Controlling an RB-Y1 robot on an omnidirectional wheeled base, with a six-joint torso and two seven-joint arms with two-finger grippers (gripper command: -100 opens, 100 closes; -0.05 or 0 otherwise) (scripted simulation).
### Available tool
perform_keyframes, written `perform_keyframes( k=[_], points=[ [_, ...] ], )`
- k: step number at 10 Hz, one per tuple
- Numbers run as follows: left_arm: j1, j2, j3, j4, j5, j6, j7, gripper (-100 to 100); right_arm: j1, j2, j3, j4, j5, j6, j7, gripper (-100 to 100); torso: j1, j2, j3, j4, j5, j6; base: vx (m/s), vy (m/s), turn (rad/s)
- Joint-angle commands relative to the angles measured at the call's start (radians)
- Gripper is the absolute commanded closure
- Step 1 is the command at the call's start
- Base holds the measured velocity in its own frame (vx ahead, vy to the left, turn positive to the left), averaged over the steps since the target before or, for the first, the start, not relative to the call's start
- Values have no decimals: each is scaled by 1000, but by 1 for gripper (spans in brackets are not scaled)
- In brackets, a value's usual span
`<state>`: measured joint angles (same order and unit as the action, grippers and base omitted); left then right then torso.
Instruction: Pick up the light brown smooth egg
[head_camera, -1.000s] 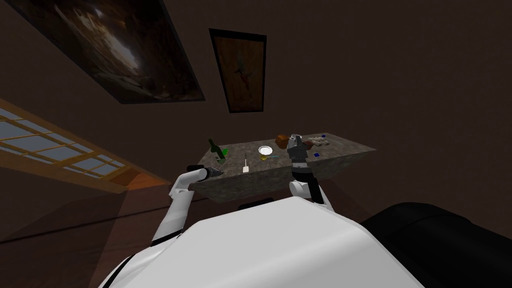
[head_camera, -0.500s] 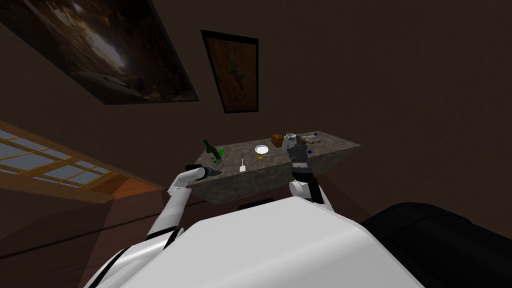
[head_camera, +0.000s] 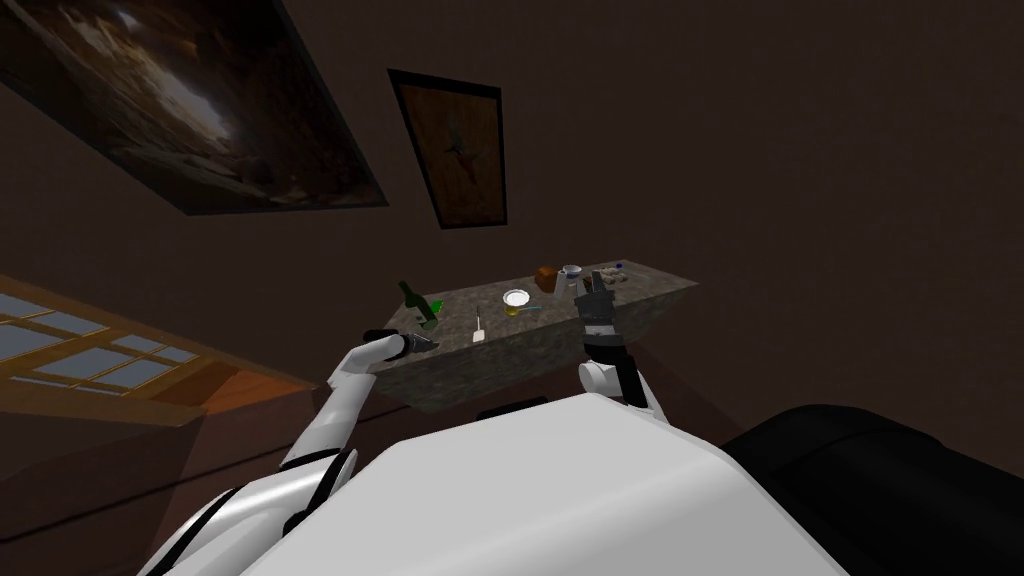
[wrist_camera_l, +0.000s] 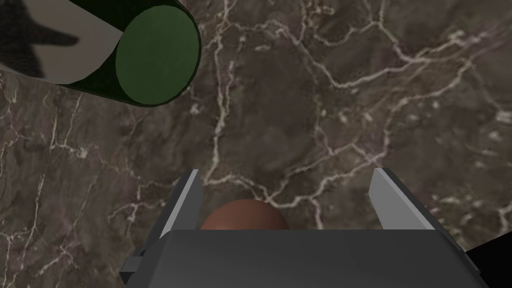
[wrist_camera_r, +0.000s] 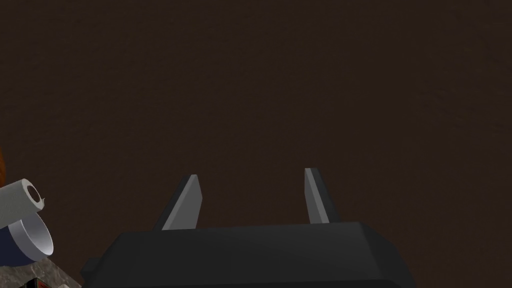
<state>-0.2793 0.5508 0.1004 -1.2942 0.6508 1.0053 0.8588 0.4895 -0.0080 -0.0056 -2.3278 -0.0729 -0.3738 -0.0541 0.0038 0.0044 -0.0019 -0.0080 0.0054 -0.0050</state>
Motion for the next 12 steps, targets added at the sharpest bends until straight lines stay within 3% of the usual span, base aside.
perform_keyframes(
  k=[1, 4, 5, 6, 7, 9, 10, 11, 12],
  points=[
    [-23, 50, -24, 50, 50, -50, -3, -100, 0, 0, 0, 0, 0, 0, 0, 0, 0, 0, 0, 0, 0, 0, -57, -49, -181],
    [-23, 53, -24, 112, 53, -50, -3, -100, 0, 0, 0, 0, 0, 0, 0, 0, 2, 0, -1, -1, 1, 0, -33, -14, -42],
    [-52, 101, -45, 151, 100, -99, -7, -100, 0, 0, 0, 0, 0, 0, 0, 0, 3, -2, -2, -3, 2, -2, -47, -31, -202],
    [-52, 106, -45, 199, 107, -99, -7, -100, 0, 0, 0, 0, 0, 0, 0, 0, 2, 0, -2, -3, 2, -1, -58, -33, -134],
    [-82, 146, -66, 229, 149, -148, -12, -100, 0, 0, 0, 0, 0, 0, 0, 0, 3, 0, -2, -4, 3, -2, -79, -54, -205],
    [-82, 159, -66, 300, 160, -149, -12, -100, 0, 0, 0, 0, 0, 0, 0, 0, 4, 1, -1, -4, 3, -2, -60, -33, -38],
    [-111, 208, -87, 326, 210, -196, -17, -100, 0, 0, 0, 0, 0, 0, 0, 0, 5, -1, -2, -4, 4, -3, -53, -48, -218],
    [-111, 213, -87, 382, 213, -198, -17, -100, 0, 0, 0, 0, 0, 0, 0, 0, 4, -1, -3, -4, 3, -1, -52, -46, -131],
    [-111, 213, -87, 394, 213, -198, -17, -100, 0, 0, 0, 0, 0, 0, 0, 0, 4, 0, -2, -4, 3, -2, -26, -17, 40]
  ],
)
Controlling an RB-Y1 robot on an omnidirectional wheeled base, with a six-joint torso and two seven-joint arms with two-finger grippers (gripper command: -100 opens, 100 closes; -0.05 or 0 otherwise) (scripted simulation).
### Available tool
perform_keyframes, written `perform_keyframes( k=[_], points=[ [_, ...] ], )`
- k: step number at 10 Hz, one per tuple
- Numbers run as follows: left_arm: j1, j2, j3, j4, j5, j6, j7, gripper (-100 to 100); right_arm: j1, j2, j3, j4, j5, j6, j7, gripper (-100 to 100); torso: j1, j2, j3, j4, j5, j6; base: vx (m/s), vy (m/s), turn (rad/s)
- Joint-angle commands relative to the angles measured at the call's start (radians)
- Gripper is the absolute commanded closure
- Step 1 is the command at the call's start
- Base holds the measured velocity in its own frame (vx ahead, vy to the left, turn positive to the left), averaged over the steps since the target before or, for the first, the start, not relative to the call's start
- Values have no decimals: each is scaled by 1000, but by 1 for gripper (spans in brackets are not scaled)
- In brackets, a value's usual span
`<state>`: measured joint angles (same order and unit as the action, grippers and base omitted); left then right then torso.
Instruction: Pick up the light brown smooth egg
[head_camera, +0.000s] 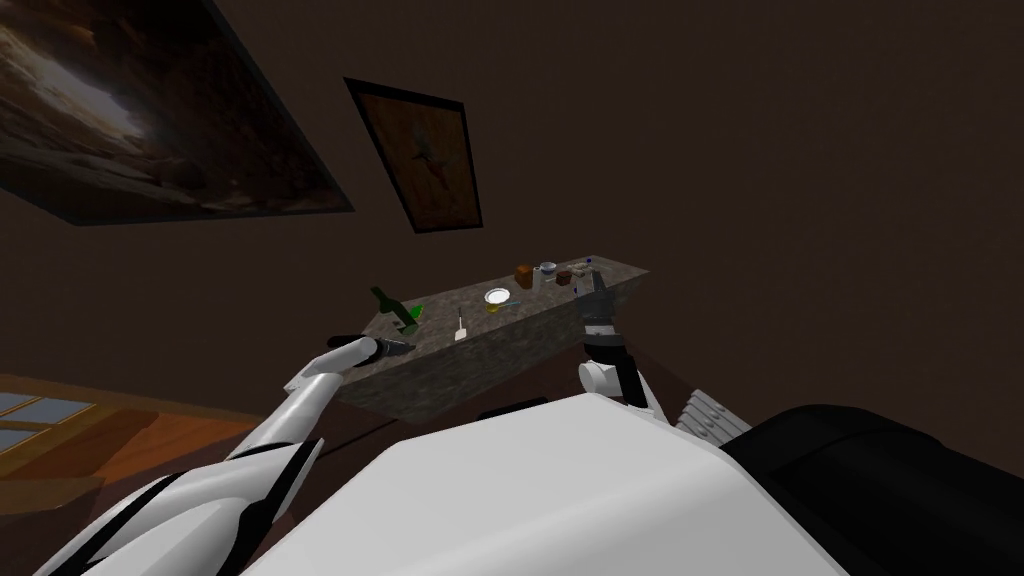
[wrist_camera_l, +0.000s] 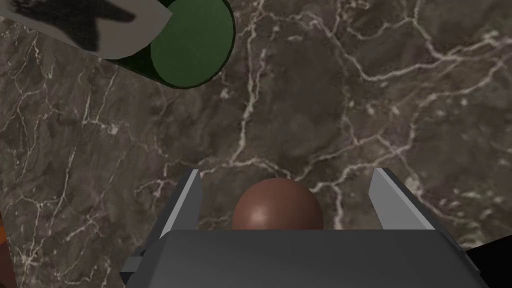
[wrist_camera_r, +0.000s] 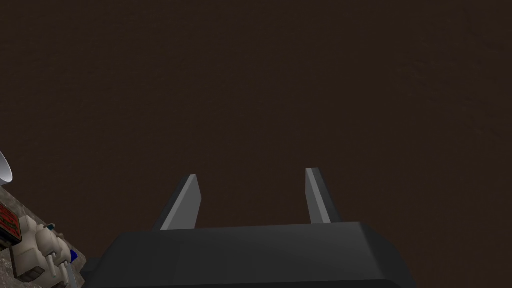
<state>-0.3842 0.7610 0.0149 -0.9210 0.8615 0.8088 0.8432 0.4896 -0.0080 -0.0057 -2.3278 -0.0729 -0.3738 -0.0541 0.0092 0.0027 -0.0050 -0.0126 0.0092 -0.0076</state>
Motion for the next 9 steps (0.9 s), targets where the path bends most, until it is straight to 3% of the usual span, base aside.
perform_keyframes(
  k=[1, 2, 3, 6, 7, 9],
  points=[
    [-35, 50, -23, 50, 50, -50, -6, -100, 0, 0, 0, 0, 0, 0, 0, 0, 0, 0, 0, 0, 0, 0, -56, -45, -182],
    [-35, 56, -23, 53, 56, -51, -6, -100, 0, 0, 0, 0, 0, 0, 0, 0, -2, 1, 1, 0, 0, 1, -62, -39, -132],
    [-35, 56, -23, 114, 56, -51, -6, -100, 0, 0, 0, 0, 0, 0, 0, 0, -1, 1, 1, 0, -1, 1, -27, -13, -6],
    [-35, 55, -21, 119, 61, -57, -19, -100, 0, 0, 0, 0, 0, 0, 0, 0, 2, -2, -1, 0, 0, 0, 1, 1, 9],
    [-34, 56, -22, 117, 60, -54, -14, 100, 0, 0, 0, 0, 0, 0, 0, 0, 2, -2, -1, -1, 0, 0, 0, 0, 0],
    [-35, 55, -22, 117, 61, -54, -14, 100, 0, 0, 0, 0, 0, 0, 0, 0, 2, -3, -1, -1, 0, 0, 0, 0, 0]
  ],
)
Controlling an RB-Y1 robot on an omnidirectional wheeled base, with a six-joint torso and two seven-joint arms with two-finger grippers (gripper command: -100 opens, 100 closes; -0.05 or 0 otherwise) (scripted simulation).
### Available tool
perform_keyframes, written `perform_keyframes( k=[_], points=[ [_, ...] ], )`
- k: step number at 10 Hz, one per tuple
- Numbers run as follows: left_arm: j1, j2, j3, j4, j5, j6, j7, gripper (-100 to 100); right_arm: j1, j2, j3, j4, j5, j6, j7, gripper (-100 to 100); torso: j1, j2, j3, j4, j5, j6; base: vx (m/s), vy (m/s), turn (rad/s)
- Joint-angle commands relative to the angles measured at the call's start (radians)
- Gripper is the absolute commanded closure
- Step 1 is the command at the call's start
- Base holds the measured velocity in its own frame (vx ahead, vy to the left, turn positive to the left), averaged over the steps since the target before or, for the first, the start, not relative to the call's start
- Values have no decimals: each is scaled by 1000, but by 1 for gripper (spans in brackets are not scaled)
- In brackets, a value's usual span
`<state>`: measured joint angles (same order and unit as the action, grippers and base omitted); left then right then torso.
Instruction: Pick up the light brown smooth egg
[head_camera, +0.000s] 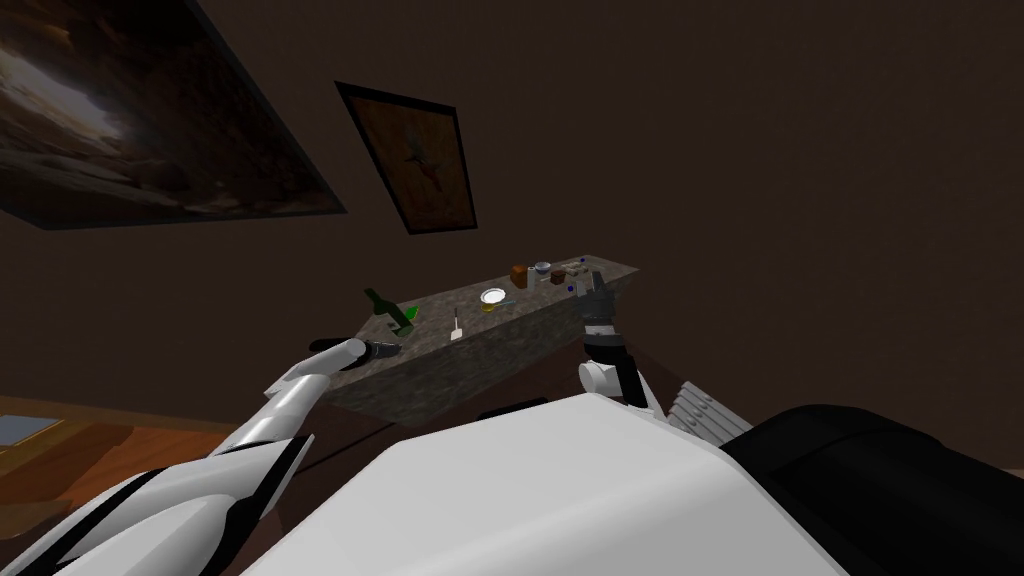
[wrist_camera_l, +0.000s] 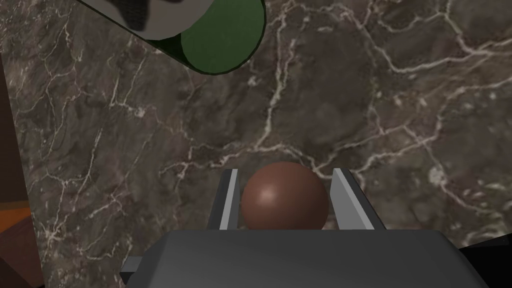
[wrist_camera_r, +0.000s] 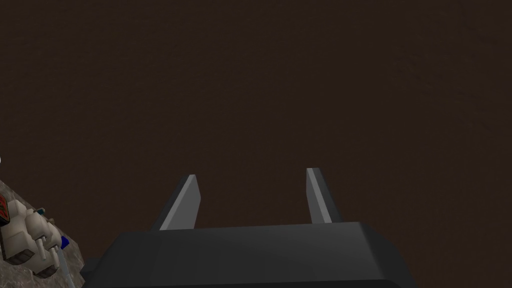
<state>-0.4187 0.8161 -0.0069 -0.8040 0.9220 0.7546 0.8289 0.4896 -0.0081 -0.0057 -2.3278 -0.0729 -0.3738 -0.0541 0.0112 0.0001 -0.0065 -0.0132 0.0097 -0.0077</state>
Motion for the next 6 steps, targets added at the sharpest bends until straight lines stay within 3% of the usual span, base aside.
perform_keyframes(
  k=[1, 2, 3, 4, 6],
  points=[
    [0, 0, 0, 0, 0, 0, 0, 100, 0, 0, 0, 0, 0, 0, 0, 0, 0, 0, 0, 0, 0, 0, 0, 0, 0],
    [0, 0, 0, 0, 0, 0, 0, 100, 0, 0, 0, 0, 0, 0, 0, 0, 0, 0, 0, 0, 0, 0, 0, 0, 0],
    [0, 0, 0, 0, 0, 0, 0, 0, 0, 0, 0, 0, 0, 0, 0, 0, 0, 0, 0, 0, 0, 0, 0, 0, 0],
    [28, -50, 20, -50, -50, 50, 13, 100, 0, 0, 0, 0, 0, 0, 0, 0, 0, 0, 0, 0, 0, 0, 49, 36, 192],
    [28, -53, 20, -49, -58, 53, 13, 100, 0, 0, 0, 0, 0, 0, 0, 0, 4, -3, -5, -6, 6, -2, 60, 34, 61]
  ],
)
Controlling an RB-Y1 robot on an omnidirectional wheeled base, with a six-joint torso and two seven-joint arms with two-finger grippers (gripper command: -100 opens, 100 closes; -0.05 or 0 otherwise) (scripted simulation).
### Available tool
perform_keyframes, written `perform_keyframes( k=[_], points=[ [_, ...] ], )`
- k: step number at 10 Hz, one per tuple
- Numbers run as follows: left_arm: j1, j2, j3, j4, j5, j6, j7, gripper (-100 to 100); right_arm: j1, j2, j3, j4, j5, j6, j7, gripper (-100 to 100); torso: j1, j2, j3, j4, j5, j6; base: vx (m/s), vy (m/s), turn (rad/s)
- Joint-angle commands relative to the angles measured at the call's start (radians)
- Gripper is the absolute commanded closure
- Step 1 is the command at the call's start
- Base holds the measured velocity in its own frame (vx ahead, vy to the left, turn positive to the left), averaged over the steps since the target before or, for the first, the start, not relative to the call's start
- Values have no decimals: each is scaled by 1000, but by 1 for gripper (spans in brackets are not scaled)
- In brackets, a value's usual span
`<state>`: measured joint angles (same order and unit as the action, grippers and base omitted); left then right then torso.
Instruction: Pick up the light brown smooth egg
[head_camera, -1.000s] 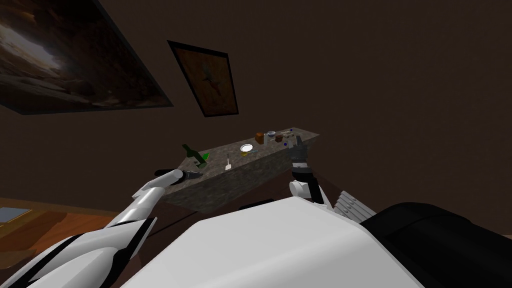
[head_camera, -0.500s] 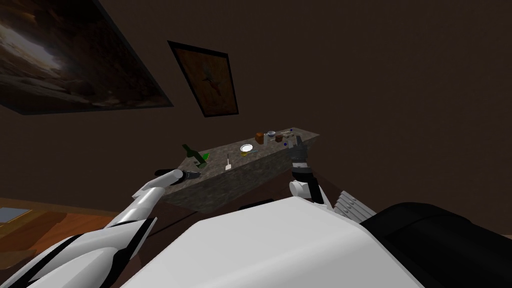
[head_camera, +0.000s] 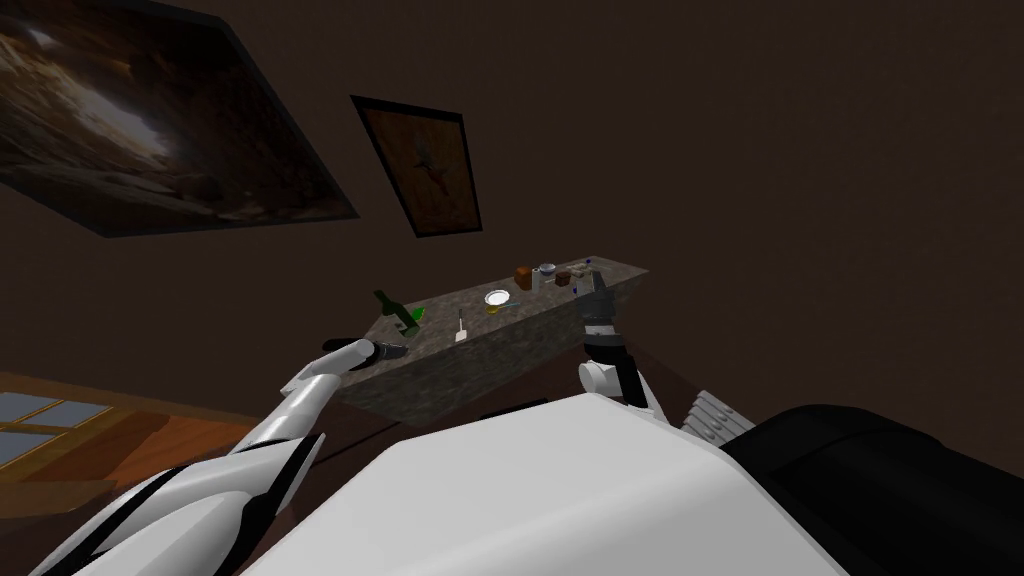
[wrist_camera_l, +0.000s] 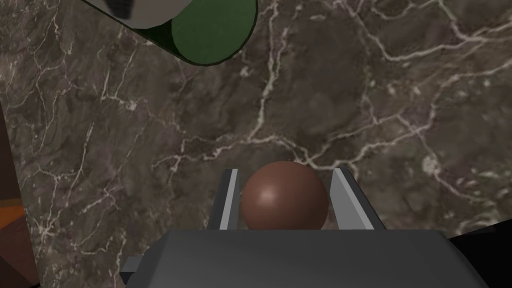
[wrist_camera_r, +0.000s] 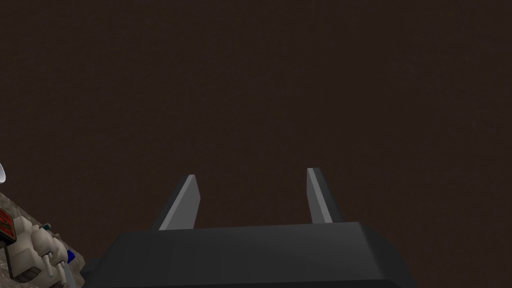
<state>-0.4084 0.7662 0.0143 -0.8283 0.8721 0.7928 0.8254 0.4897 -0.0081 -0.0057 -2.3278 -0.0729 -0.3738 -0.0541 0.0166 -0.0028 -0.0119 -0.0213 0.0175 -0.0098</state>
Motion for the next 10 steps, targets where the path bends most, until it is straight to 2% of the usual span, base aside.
perform_keyframes(
  k=[1, 2, 3, 6, 7, 8, 9, 10],
  points=[
    [18, -3, -1, -50, -8, 14, 17, 100, 0, 0, 0, 0, 0, 0, 0, 0, 0, 0, 0, 0, 0, 0, 1, 10, 5],
    [18, -3, -1, -72, -8, 14, 17, 100, 0, 0, 0, 0, 0, 0, 0, 0, 0, 1, 0, 0, 0, 1, -13, 0, -6],
    [48, -52, 20, -96, -55, 62, 22, 100, 0, 0, 0, 0, 0, 0, 0, 0, -1, 2, 1, 0, 0, 1, 44, 45, 177],
    [48, -56, 20, -163, -61, 64, 22, 100, 0, 0, 0, 0, 0, 0, 0, 0, 4, 0, -3, -6, 6, -2, 34, 20, 46],
    [77, -104, 41, -201, -112, 113, 26, 100, 0, 0, 0, 0, 0, 0, 0, 0, 2, 1, -2, -5, 5, -1, 43, 29, 197],
    [77, -109, 41, -242, -115, 113, 26, 100, 0, 0, 0, 0, 0, 0, 0, 0, 4, 0, -3, -7, 6, -4, 55, 29, 137],
    [77, -109, 41, -260, -115, 113, 26, 100, 0, 0, 0, 0, 0, 0, 0, 0, 5, -1, -4, -7, 7, -3, 31, 16, -2],
    [106, -155, 63, -300, -162, 163, 31, 100, 0, 0, 0, 0, 0, 0, 0, 0, 4, -1, -4, -7, 6, -2, 69, 36, 185]
  ],
)
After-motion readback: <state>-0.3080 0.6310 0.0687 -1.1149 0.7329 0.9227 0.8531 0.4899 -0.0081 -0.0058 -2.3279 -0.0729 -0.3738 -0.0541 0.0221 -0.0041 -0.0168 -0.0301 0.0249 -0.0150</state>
